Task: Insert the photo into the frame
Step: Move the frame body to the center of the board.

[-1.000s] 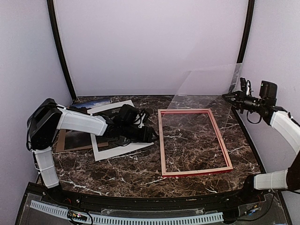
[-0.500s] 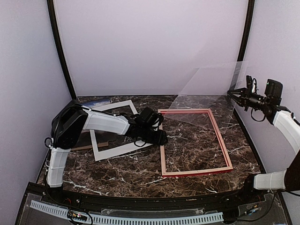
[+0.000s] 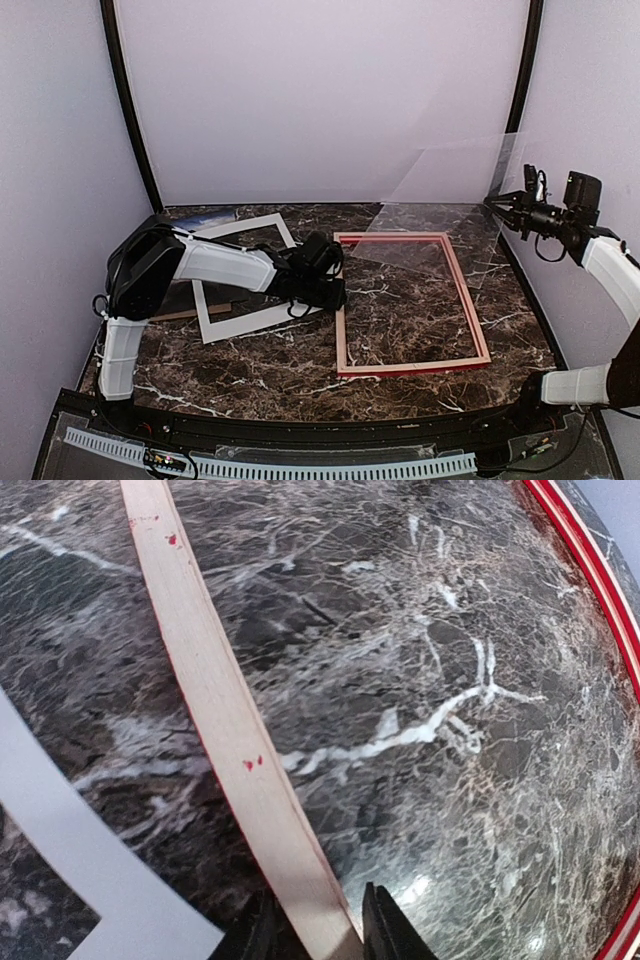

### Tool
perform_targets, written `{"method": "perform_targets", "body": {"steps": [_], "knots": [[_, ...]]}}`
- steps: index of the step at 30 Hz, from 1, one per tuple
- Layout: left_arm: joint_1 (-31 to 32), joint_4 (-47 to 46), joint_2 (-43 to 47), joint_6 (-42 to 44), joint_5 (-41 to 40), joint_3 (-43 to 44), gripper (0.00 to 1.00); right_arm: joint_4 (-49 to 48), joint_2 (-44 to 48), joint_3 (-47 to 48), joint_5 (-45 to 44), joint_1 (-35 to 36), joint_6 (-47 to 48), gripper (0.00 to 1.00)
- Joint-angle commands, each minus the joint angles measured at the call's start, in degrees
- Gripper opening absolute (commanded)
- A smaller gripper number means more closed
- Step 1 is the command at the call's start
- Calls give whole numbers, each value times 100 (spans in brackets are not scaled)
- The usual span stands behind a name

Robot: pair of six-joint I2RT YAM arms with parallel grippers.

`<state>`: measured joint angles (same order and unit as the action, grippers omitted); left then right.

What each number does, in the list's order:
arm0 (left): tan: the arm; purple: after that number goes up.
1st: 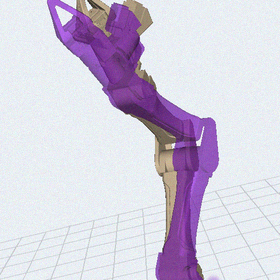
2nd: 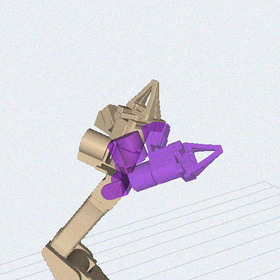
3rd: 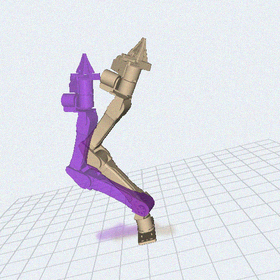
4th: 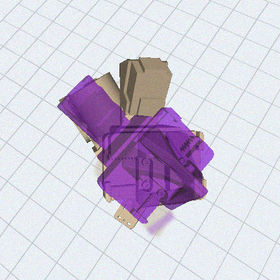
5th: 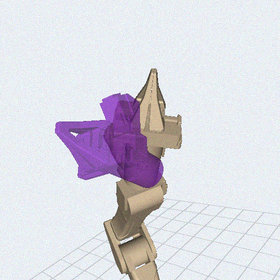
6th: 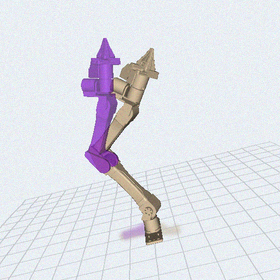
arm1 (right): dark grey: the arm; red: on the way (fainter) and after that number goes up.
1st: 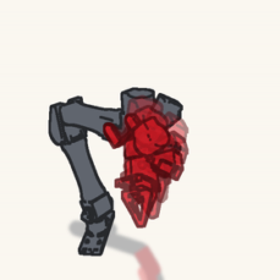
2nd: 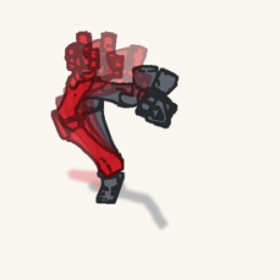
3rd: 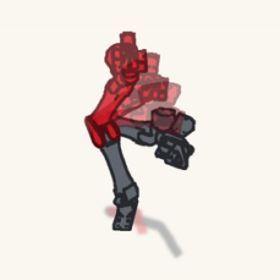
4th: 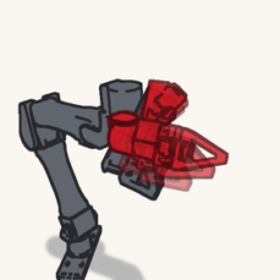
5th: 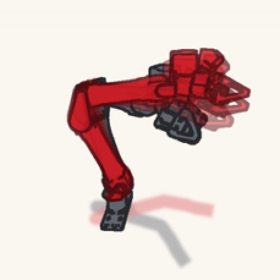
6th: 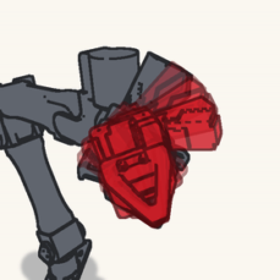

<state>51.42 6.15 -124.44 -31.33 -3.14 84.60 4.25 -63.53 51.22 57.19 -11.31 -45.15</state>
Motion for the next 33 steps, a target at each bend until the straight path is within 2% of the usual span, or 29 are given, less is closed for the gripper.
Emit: {"method": "perform_targets", "body": {"steps": [1, 9, 20, 24, 27, 33], "knots": [[-53, 1018, 231, -14, -639, -746, 31, 122, -9, -74, -25, 42, 336, 0], [-66, 1018, 669, -68, -808, -1526, 28, 584, -79, -90, -217, 400, 749, 0], [-112, 824, 1283, -329, -534, -2328, 25, 1024, -196, 8, -413, 1094, 1128, 0], [-116, 513, 1407, -419, -65, -2363, 31, 1079, -270, 26, -542, 1478, 1130, 0], [-113, 355, 1554, -497, 232, -2350, 40, 1176, -289, 87, -680, 1698, 1127, 0], [-152, 343, 2179, -520, 213, -2426, 54, 1240, -239, 148, -855, 2168, 996, 0]]}}
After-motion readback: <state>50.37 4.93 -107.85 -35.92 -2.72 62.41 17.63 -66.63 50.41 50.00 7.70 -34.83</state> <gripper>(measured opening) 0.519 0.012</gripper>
